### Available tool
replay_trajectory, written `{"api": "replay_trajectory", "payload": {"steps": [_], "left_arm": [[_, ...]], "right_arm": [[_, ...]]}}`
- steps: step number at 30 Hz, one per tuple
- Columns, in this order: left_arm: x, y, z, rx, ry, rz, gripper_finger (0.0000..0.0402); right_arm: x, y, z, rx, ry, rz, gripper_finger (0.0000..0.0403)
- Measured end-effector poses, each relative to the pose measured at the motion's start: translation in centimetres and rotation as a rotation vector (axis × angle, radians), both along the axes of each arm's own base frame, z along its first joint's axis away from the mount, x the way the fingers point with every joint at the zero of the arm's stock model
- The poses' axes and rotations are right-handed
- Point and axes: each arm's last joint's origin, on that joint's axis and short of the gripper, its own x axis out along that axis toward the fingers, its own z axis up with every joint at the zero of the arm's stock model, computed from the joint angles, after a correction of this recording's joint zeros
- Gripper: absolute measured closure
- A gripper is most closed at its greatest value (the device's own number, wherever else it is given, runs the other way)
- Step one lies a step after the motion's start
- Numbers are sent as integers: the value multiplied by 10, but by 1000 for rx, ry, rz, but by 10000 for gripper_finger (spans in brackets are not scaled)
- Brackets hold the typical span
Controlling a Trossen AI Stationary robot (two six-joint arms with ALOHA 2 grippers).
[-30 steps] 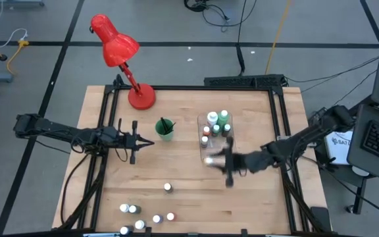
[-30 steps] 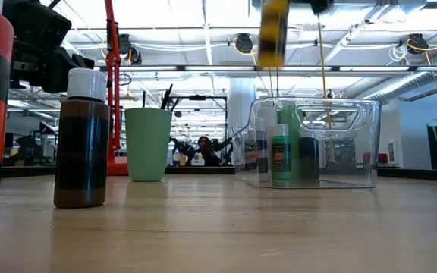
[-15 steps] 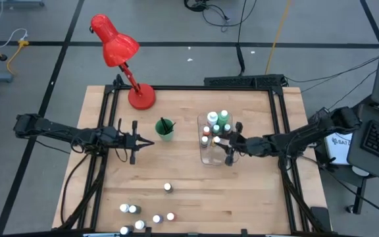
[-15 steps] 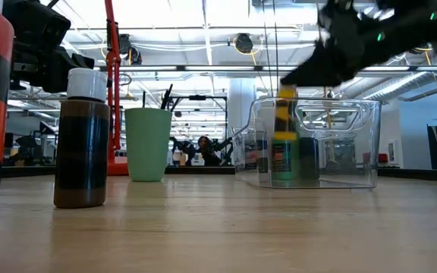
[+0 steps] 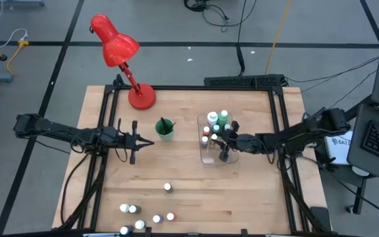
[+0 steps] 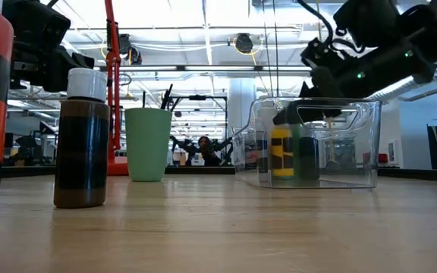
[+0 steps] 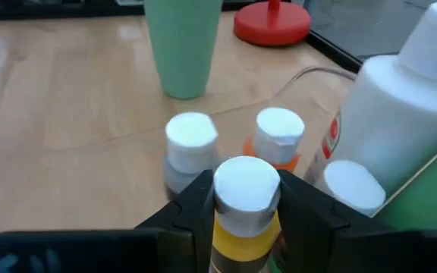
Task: Pick & Place Paint Supplies
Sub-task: Put the small yellow paint bottle into the transparent bin, then put the small black paint bottle into the transparent bin
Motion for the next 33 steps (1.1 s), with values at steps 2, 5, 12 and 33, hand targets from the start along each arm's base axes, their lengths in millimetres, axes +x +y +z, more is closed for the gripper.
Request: {"api": "replay_trajectory", "payload": {"steps": [2,5,12,33], "left_arm": [[0,0,0,0,2,0,387],[0,0,-1,1,11,0,387],[0,0,-1,1,15,0,387],[0,0,-1,1,13,0,387]], "right_arm": [[1,-2,-1,4,-7,-10,294],[2,-3,-3,2,-1,-12,294],[2,-5,-4,-1,3,-19,238],[46,78,99,-88,-317,470,185]]}}
